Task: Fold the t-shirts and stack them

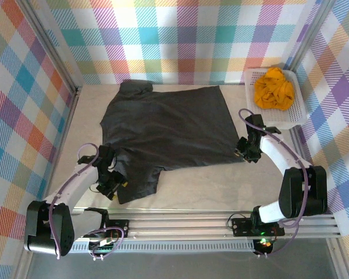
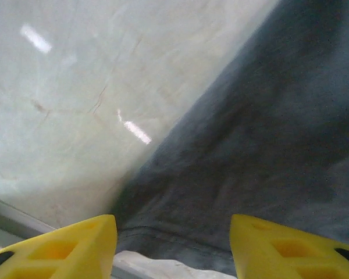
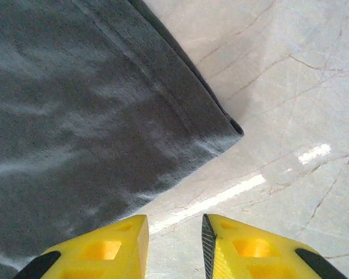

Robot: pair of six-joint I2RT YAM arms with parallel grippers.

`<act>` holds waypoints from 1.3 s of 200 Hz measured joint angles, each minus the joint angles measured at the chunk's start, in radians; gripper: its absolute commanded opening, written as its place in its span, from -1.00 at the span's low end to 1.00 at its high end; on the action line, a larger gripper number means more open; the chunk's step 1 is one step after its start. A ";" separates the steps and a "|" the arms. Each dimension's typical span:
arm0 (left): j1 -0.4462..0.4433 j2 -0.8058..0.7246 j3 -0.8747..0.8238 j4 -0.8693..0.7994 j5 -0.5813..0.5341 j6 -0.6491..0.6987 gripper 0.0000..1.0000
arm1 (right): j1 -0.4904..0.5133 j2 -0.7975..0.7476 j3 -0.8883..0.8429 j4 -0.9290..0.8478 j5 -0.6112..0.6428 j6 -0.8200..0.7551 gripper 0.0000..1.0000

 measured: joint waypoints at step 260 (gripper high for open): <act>-0.353 -0.208 0.180 -0.096 0.121 -0.257 -1.00 | -0.098 0.239 0.008 0.153 -0.029 0.003 -1.00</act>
